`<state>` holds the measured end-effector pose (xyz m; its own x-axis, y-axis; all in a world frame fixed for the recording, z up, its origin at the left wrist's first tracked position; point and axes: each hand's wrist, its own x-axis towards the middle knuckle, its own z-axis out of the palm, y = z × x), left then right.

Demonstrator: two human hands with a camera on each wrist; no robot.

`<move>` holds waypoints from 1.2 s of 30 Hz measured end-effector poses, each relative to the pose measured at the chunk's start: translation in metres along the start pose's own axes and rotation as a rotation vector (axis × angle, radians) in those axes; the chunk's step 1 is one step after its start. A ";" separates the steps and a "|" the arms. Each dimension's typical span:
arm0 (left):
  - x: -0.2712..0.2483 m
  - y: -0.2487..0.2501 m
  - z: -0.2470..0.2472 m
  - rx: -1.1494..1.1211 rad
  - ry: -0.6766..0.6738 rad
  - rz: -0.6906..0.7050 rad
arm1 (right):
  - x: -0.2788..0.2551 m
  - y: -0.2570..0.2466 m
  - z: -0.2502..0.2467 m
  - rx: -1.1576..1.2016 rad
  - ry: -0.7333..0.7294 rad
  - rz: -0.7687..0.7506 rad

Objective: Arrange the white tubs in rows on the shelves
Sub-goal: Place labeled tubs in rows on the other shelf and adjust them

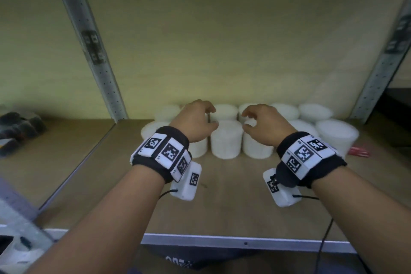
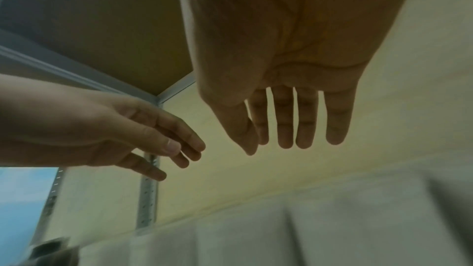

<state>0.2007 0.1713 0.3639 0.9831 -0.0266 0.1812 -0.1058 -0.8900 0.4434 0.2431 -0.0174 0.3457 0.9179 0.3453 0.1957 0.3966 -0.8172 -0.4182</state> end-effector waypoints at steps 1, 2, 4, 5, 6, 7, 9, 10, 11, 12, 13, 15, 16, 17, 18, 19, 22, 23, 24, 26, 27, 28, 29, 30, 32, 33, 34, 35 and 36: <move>0.005 0.012 0.006 -0.011 -0.016 0.017 | -0.003 0.011 -0.009 -0.006 0.000 0.029; 0.010 0.025 0.012 -0.025 -0.032 0.034 | -0.005 0.022 -0.018 -0.017 0.002 0.059; 0.021 0.049 0.025 -0.053 -0.062 0.075 | -0.010 0.044 -0.034 -0.044 0.014 0.120; 0.026 0.061 0.032 -0.063 -0.081 0.096 | -0.012 0.055 -0.040 -0.054 0.020 0.152; 0.031 0.073 0.039 -0.071 -0.101 0.117 | -0.014 0.066 -0.046 -0.065 0.025 0.187; 0.036 0.084 0.047 -0.078 -0.119 0.135 | -0.015 0.076 -0.052 -0.081 0.028 0.218; 0.047 0.104 0.064 -0.084 -0.152 0.160 | -0.016 0.094 -0.061 -0.115 0.027 0.276; 0.053 0.113 0.072 -0.081 -0.168 0.167 | -0.017 0.102 -0.065 -0.124 0.025 0.304; 0.057 0.120 0.080 -0.075 -0.186 0.170 | -0.018 0.110 -0.069 -0.129 0.020 0.330; 0.062 0.127 0.087 -0.067 -0.200 0.171 | -0.018 0.118 -0.072 -0.139 0.014 0.350; 0.066 0.132 0.094 -0.060 -0.212 0.170 | -0.018 0.125 -0.074 -0.151 0.010 0.369; 0.074 0.140 0.106 -0.047 -0.229 0.162 | -0.018 0.138 -0.077 -0.171 -0.005 0.405; 0.077 0.143 0.111 -0.038 -0.236 0.154 | -0.018 0.143 -0.077 -0.186 -0.019 0.424; 0.081 0.146 0.116 -0.025 -0.240 0.146 | -0.017 0.147 -0.077 -0.208 -0.035 0.440; 0.084 0.148 0.120 -0.013 -0.244 0.136 | -0.017 0.150 -0.076 -0.231 -0.056 0.454; 0.086 0.149 0.123 0.000 -0.249 0.128 | -0.017 0.153 -0.074 -0.254 -0.082 0.468; 0.090 0.150 0.132 0.057 -0.263 0.128 | -0.016 0.159 -0.068 -0.308 -0.141 0.479; 0.091 0.150 0.134 0.075 -0.265 0.132 | -0.015 0.160 -0.067 -0.316 -0.150 0.478; 0.091 0.149 0.136 0.090 -0.264 0.133 | -0.014 0.161 -0.067 -0.317 -0.157 0.476; 0.093 0.149 0.139 0.115 -0.257 0.139 | -0.012 0.163 -0.068 -0.320 -0.167 0.468; 0.094 0.150 0.140 0.126 -0.258 0.141 | -0.011 0.164 -0.068 -0.325 -0.173 0.463; 0.095 0.150 0.141 0.137 -0.260 0.144 | -0.010 0.165 -0.069 -0.332 -0.180 0.459; 0.095 0.151 0.141 0.147 -0.262 0.149 | -0.009 0.166 -0.070 -0.338 -0.186 0.455; 0.095 0.151 0.141 0.154 -0.262 0.152 | -0.008 0.165 -0.070 -0.343 -0.190 0.451; 0.095 0.152 0.140 0.158 -0.256 0.160 | -0.007 0.166 -0.070 -0.352 -0.193 0.444; 0.095 0.153 0.140 0.157 -0.254 0.162 | -0.008 0.165 -0.070 -0.354 -0.190 0.442; 0.095 0.153 0.139 0.155 -0.252 0.162 | -0.008 0.165 -0.069 -0.355 -0.186 0.442; 0.095 0.154 0.139 0.154 -0.248 0.161 | -0.009 0.165 -0.069 -0.354 -0.180 0.441; 0.095 0.154 0.139 0.152 -0.244 0.160 | -0.009 0.164 -0.070 -0.354 -0.177 0.439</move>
<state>0.2990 -0.0320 0.3274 0.9645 -0.2637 0.0139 -0.2564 -0.9229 0.2871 0.2990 -0.1866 0.3371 0.9956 -0.0137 -0.0922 -0.0229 -0.9948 -0.0993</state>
